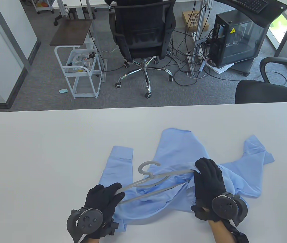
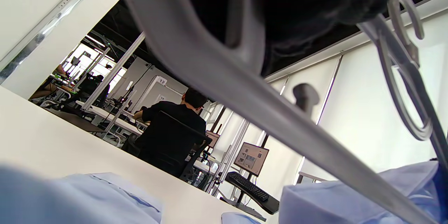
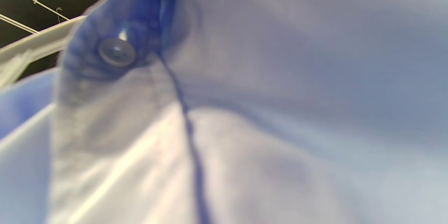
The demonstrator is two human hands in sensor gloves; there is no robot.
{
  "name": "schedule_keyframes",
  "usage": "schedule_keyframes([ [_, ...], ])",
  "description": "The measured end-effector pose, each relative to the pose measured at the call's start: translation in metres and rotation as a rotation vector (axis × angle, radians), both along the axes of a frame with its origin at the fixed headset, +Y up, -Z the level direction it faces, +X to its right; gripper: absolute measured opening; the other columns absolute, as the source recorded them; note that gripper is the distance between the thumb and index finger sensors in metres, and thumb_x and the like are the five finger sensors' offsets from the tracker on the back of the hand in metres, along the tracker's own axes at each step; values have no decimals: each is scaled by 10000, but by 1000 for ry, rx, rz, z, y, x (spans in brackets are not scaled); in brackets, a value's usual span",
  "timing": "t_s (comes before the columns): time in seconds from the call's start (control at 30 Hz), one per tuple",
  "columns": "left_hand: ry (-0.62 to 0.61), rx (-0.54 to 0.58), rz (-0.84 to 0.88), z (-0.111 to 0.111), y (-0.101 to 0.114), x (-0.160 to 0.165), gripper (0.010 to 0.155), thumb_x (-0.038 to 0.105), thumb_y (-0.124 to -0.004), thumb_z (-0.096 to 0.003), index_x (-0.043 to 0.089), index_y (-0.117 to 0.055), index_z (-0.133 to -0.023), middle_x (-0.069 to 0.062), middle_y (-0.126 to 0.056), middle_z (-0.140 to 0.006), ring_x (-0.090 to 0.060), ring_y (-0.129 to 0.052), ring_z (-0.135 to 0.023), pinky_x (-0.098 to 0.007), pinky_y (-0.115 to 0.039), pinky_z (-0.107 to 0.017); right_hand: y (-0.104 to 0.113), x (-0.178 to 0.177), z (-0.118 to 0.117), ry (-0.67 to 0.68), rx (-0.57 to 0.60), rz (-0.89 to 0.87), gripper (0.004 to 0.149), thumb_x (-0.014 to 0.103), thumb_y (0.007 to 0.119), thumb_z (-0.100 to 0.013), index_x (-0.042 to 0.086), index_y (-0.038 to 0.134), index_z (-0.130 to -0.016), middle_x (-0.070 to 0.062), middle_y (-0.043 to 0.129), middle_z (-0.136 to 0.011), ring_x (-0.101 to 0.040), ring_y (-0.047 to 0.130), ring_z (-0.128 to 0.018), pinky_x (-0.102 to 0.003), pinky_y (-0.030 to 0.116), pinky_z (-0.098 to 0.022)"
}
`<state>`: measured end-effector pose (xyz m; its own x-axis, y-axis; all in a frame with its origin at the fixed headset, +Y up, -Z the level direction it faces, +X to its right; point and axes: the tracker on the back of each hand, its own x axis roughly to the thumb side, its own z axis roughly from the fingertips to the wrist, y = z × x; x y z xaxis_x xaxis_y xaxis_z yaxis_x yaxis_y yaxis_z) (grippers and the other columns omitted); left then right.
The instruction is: Remove long-sleeve shirt from gray hanger
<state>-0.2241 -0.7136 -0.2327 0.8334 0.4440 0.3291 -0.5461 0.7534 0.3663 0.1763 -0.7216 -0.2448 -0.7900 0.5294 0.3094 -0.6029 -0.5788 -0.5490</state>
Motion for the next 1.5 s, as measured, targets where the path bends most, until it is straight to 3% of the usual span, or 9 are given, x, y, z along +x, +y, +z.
schedule_keyframes([
  [1.2, -18, -97, 39, -7, -4, -10, 508, 631, -692, -441, 370, -848, -847, 221, -926, -402, -44, -1071, -332, -426, -753, -672, -8, 25, -5, -38, -32, -287, 493, 392, 636, -637, 136, 664, -1058, -191, 776, -1020, -457, 829, -888, -522, 784, -610],
  [1.33, -14, -95, 37, -5, -2, -12, 509, 631, -693, -441, 371, -848, -850, 219, -927, -402, -46, -1071, -333, -427, -753, -671, -7, 26, -4, -54, -29, -283, 486, 379, 648, -635, 117, 691, -1042, -190, 818, -990, -456, 867, -858, -525, 799, -592],
  [1.5, 16, -42, -5, -2, 2, -10, 511, 631, -697, -440, 372, -849, -853, 216, -930, -409, -50, -1071, -347, -429, -744, -679, -7, 31, -7, -167, -63, -134, 474, 349, 673, -615, 79, 730, -1001, -184, 907, -883, -390, 985, -733, -464, 873, -517],
])
